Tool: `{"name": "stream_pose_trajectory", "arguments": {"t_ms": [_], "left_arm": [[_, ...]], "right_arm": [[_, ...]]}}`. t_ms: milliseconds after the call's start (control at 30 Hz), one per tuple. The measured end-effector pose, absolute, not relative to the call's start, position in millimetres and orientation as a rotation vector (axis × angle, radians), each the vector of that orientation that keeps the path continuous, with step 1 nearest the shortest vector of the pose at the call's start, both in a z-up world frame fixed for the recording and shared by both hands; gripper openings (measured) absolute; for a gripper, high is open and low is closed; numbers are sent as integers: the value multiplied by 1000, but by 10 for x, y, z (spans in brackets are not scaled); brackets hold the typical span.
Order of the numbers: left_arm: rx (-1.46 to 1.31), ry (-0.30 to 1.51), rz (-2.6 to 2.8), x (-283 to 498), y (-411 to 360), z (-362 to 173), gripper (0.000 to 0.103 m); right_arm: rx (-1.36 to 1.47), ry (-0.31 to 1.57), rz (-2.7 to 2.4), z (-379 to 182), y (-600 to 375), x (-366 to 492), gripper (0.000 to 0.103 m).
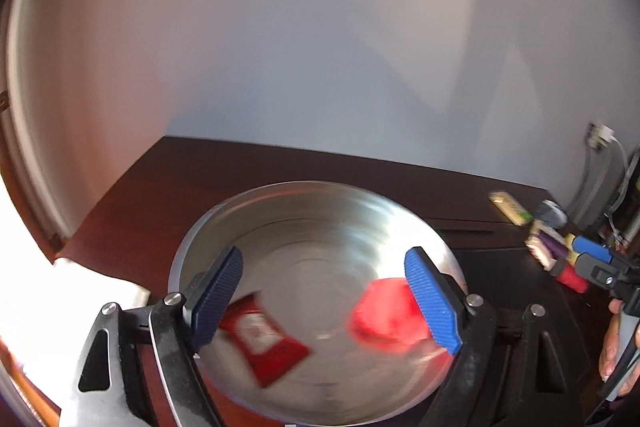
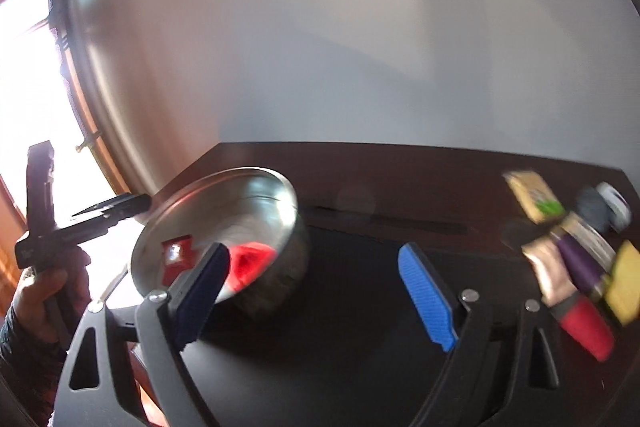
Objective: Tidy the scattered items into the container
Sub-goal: 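Move both tools back over the remaining items on the desk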
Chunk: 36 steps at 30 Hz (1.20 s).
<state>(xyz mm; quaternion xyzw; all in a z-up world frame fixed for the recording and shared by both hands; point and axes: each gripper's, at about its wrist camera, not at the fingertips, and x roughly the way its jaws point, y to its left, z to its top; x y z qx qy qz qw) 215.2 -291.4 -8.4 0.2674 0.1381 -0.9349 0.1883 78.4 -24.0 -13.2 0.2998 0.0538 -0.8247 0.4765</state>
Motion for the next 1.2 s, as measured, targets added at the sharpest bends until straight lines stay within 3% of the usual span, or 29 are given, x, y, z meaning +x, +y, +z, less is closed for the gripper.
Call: {"name": "stream_pose_trajectory", "arguments": {"t_ms": [400, 667, 767, 933, 1200], "left_arm": [[946, 234, -2941, 1189, -1601, -22, 89], [1108, 211, -3079, 626, -856, -142, 89], [1143, 122, -3113, 460, -640, -194, 89], [1231, 121, -3064, 22, -658, -319, 89], [1255, 169, -2982, -513, -841, -313, 89]], "right_arm": [[818, -64, -2277, -428, 1386, 635, 97], [869, -157, -2416, -516, 2097, 465, 97], [891, -223, -2470, -549, 2430, 366, 97], [927, -293, -2506, -606, 2802, 219, 97], [926, -162, -2437, -619, 2671, -42, 97]]}}
